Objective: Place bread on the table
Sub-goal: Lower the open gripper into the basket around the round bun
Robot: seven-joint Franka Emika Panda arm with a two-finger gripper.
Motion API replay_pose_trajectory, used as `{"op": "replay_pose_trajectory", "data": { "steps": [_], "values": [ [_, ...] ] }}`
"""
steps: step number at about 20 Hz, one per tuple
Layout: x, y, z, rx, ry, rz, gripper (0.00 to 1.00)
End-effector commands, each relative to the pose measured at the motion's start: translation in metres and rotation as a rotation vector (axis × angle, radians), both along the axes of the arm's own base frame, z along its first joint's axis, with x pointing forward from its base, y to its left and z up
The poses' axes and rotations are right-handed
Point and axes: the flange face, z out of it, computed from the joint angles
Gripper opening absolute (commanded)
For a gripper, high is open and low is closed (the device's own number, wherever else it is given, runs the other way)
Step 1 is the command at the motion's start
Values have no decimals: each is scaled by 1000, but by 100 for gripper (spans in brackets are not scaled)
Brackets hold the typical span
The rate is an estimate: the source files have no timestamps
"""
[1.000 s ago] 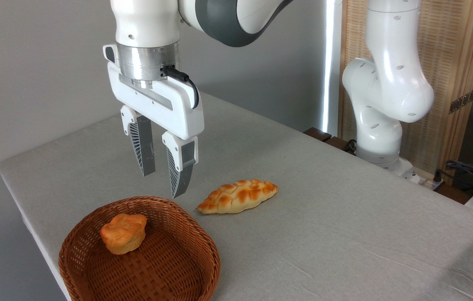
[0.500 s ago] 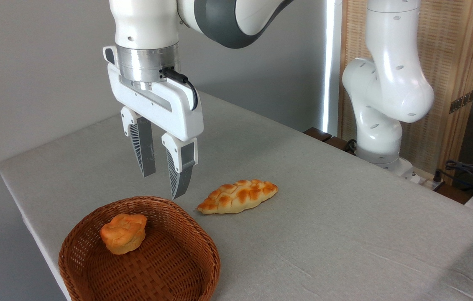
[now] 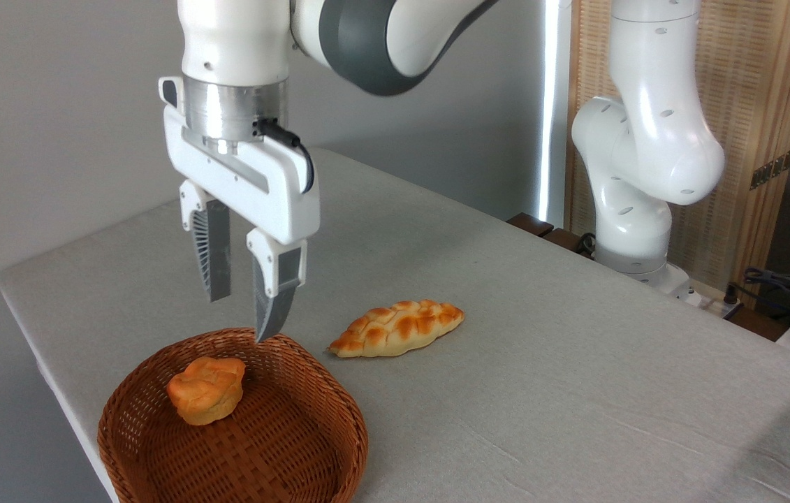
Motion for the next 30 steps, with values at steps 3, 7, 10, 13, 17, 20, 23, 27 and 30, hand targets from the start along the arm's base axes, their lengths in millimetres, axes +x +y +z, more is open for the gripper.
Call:
{"op": "replay_pose_trajectory", "data": {
  "steps": [3,7,10,13,17,20,23,27,30],
  "values": [
    [9,-28,-35,-8,-41,-48,100],
    [11,-42,-69,-4,-100,-55,100],
    [12,-53,-85,-2,-114,-69,100],
    [17,-56,-96,3,-120,-69,100],
    [19,-63,-110,17,-111,-113,100],
    [22,-66,-122,23,-105,-119,100],
    [22,-72,-128,23,-94,-130,100],
    [21,-71,-129,24,-91,-130,99],
    [22,-70,-129,25,-93,-131,61]
  ]
}}
